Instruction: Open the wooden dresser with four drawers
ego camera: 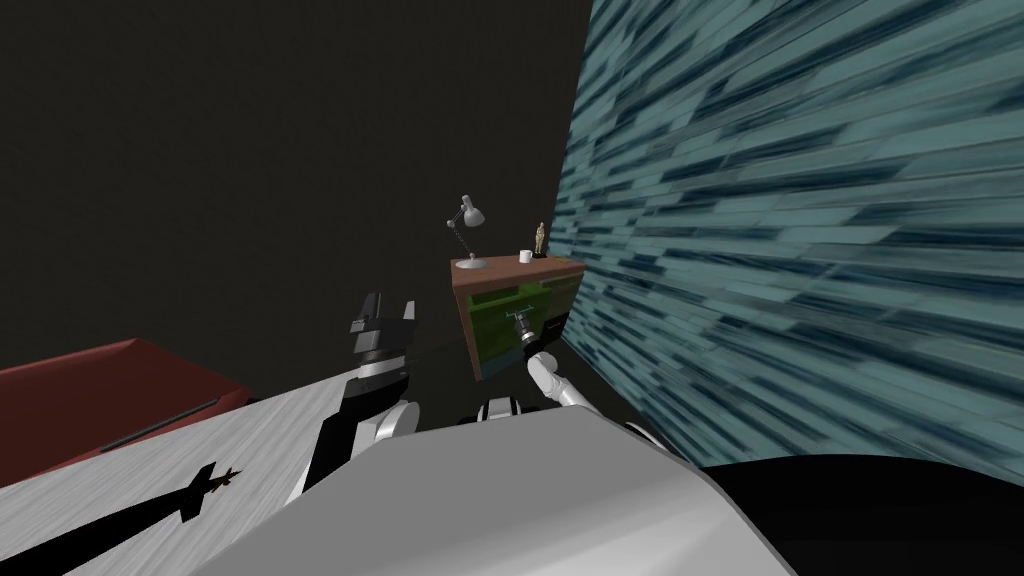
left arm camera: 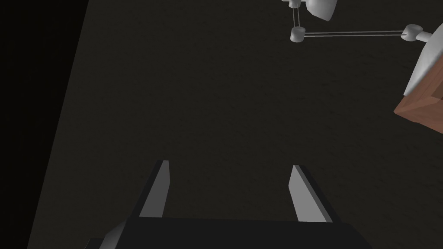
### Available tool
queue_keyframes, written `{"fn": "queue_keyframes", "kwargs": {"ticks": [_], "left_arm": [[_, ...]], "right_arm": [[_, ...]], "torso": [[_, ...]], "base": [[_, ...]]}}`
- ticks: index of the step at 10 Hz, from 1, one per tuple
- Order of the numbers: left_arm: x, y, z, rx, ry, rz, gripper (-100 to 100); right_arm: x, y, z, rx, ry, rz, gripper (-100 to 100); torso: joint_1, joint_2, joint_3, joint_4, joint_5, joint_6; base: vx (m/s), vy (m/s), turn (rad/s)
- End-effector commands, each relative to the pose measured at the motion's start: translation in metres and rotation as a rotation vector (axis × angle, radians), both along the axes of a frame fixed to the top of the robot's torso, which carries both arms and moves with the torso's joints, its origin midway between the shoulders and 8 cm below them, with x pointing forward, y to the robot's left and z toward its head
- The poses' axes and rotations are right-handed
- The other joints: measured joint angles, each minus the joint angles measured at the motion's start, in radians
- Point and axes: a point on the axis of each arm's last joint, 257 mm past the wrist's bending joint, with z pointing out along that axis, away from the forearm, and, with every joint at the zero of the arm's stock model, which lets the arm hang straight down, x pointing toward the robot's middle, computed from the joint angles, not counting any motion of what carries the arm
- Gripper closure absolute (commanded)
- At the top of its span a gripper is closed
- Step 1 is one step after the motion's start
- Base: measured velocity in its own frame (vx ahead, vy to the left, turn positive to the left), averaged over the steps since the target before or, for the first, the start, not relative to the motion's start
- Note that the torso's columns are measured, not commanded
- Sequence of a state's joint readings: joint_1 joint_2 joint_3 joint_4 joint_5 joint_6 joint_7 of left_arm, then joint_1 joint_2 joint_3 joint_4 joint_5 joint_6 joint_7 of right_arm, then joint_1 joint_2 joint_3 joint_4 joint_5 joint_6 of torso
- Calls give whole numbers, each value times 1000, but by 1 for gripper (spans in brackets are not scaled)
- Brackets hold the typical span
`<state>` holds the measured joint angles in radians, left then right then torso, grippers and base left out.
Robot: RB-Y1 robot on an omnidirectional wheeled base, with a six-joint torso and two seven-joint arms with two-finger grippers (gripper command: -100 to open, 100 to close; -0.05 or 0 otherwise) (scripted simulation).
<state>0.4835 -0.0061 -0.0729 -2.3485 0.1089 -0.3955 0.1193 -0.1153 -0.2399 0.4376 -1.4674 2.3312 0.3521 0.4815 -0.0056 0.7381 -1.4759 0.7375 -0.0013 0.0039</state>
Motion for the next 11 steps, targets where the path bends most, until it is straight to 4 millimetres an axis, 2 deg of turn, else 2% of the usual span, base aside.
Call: {"fn": "queue_keyframes", "kwargs": {"ticks": [1,6,7,11], "left_arm": [[0,0,0,0,0,0,0],[0,0,0,0,0,0,0],[0,0,0,0,0,0,0],[0,0,0,0,0,0,0]], "right_arm": [[-8,1,-3,-123,-34,12,100],[-26,11,-7,-347,-105,49,100],[-13,9,8,-311,-105,47,-100],[2,9,30,-310,-107,60,-100]], "torso": [[1,0,0,0,0,-1],[6,-2,-1,-2,1,-4],[7,-2,-1,-3,1,-5],[6,0,0,1,1,-4]], "base": [[-74,-27,-42],[-61,-28,-34],[-50,-2,-65],[-32,24,-37]]}}
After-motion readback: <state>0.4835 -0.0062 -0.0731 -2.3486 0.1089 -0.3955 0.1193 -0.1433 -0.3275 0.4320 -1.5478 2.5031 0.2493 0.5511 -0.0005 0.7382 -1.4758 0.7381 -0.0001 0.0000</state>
